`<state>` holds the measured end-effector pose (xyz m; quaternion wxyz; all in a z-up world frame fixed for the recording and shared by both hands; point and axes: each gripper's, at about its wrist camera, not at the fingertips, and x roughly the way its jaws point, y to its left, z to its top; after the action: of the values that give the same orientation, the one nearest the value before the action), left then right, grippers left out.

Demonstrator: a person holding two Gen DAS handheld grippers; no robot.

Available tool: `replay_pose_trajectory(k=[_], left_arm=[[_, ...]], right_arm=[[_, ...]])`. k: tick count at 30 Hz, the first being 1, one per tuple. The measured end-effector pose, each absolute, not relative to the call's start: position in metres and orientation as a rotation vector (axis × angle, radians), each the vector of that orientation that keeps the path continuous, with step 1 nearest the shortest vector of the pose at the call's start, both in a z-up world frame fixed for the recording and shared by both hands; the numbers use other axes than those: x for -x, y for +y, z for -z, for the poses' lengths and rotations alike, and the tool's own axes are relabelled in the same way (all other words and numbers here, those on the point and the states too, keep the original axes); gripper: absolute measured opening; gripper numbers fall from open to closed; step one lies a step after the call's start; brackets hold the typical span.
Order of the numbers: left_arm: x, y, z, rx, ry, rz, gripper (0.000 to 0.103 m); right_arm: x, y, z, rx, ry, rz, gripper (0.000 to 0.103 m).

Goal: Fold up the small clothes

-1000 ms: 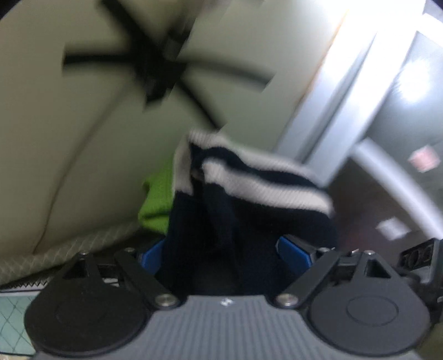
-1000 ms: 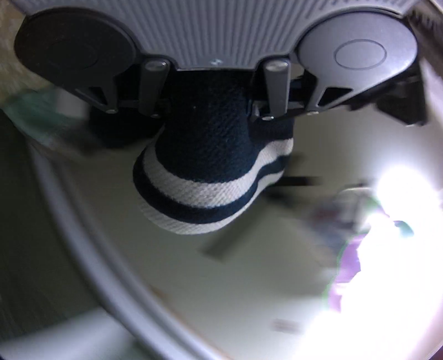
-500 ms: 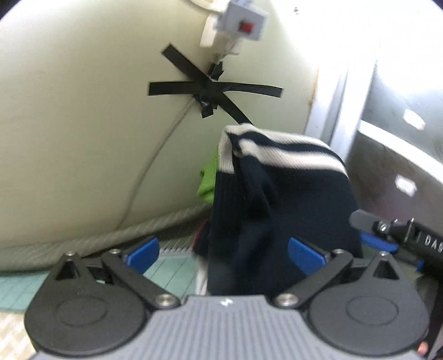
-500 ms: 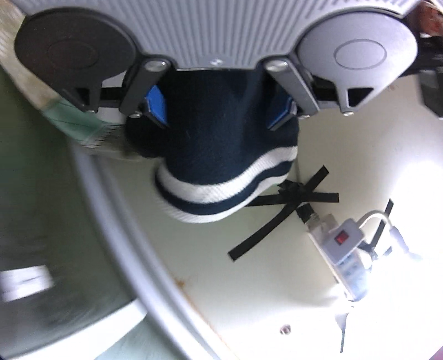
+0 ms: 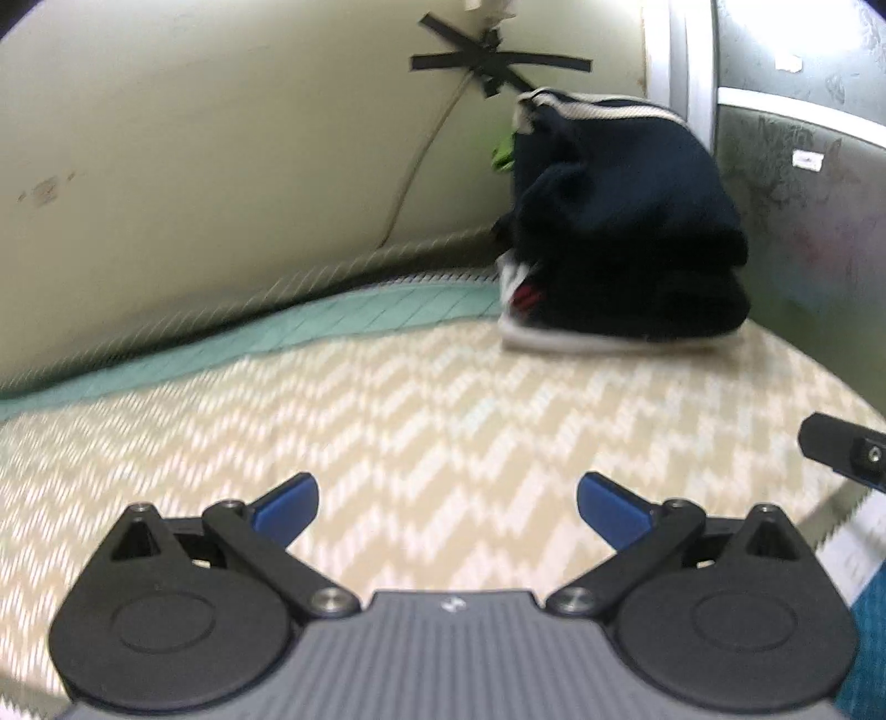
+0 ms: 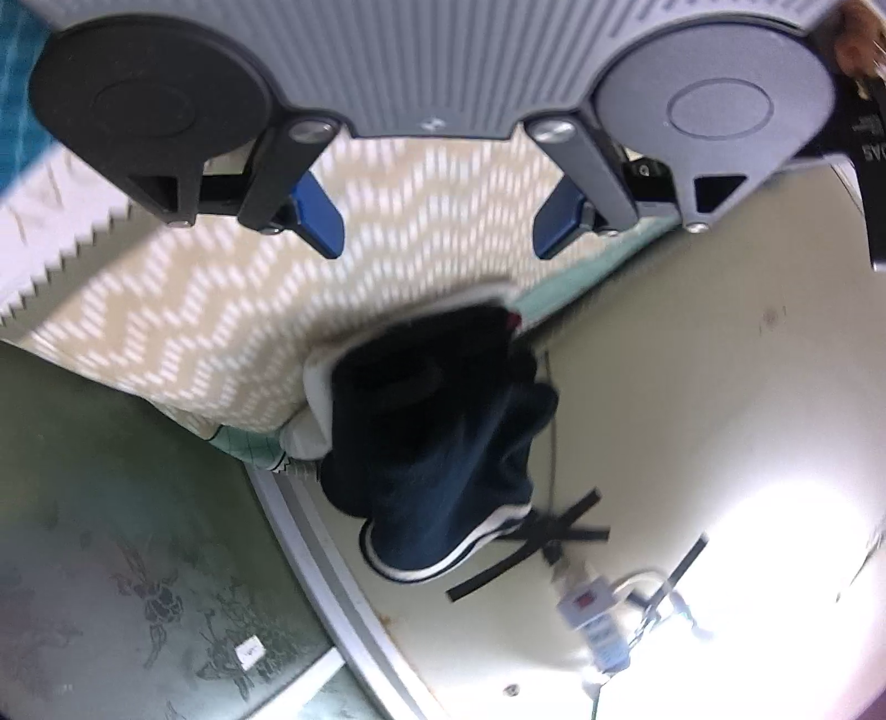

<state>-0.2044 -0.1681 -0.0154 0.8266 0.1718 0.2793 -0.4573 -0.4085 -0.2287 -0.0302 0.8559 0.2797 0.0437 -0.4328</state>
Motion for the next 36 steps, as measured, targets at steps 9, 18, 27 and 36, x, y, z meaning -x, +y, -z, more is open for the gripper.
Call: replay_pose_trajectory(k=[9,18,27,36], left_arm=[[0.203,-0.128,0.023,-0.343,0.572,0.936,0.103],[0.215,-0.124,0.021,-0.354,0.494,0.945,0.103],[0.211,-0.12,0.02,-0.343,0.513,0.947,0.103],[0.213,-0.115,0.016,-0.321,0.49,0.973,0.103]], right_arm=[[0.392,-0.192,0.04,-0.545,0.131,0.934,0.068],[0.388,-0.192,0.045,-0.54,0.127,0.977,0.069],[0.388,-0.194,0.046,-0.553,0.127,0.979,0.07],[0.388,-0.193,0.046,-0.55,0.129,0.978,0.07]])
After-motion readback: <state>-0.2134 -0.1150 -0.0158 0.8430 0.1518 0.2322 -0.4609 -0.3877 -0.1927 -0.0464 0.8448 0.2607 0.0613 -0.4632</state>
